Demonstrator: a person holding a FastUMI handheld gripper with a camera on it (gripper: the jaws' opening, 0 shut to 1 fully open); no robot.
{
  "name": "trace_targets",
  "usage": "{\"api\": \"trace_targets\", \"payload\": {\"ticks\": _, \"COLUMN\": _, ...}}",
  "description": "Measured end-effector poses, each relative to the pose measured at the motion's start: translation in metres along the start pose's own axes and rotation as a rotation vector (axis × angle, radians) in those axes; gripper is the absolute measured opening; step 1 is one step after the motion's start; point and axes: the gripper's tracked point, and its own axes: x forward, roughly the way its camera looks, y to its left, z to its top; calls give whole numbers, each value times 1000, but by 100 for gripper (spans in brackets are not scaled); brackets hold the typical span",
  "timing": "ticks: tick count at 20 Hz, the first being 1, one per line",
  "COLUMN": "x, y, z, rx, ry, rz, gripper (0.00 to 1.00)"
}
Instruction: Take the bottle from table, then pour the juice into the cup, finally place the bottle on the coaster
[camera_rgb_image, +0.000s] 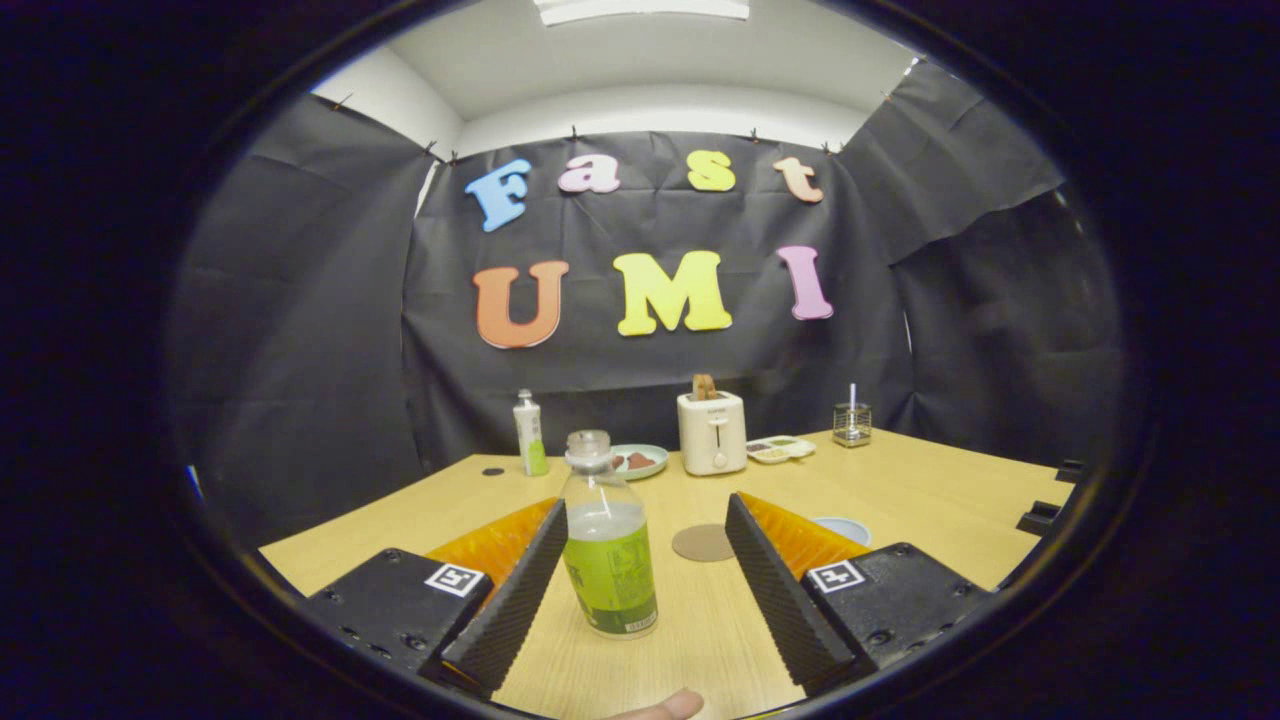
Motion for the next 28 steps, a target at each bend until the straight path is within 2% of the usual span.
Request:
{"api": "trace_targets", "payload": {"ticks": 3, "x": 16, "y": 5, "z": -13, "rx": -79, "ry": 13, "rz": -29, "gripper": 100}}
{"api": "trace_targets", "payload": {"ticks": 6, "x": 32, "y": 15, "z": -18, "rx": -47, "ry": -1, "rz": -28, "gripper": 100}}
{"api": "trace_targets", "payload": {"ticks": 10, "x": 52, "y": 17, "z": -20, "rx": -72, "ry": -7, "rz": -63, "gripper": 100}}
{"api": "trace_targets", "payload": {"ticks": 15, "x": 72, "y": 28, "z": -23, "rx": -51, "ry": 0, "rz": -37, "gripper": 100}}
{"api": "trace_targets", "payload": {"ticks": 19, "x": 71, "y": 27, "z": -19, "rx": -57, "ry": 21, "rz": -70, "gripper": 85}}
{"api": "trace_targets", "payload": {"ticks": 20, "x": 69, "y": 28, "z": -13, "rx": -48, "ry": 12, "rz": -68, "gripper": 80}}
{"api": "trace_targets", "payload": {"ticks": 28, "x": 49, "y": 26, "z": 31, "rx": 172, "ry": 1, "rz": -11, "gripper": 80}}
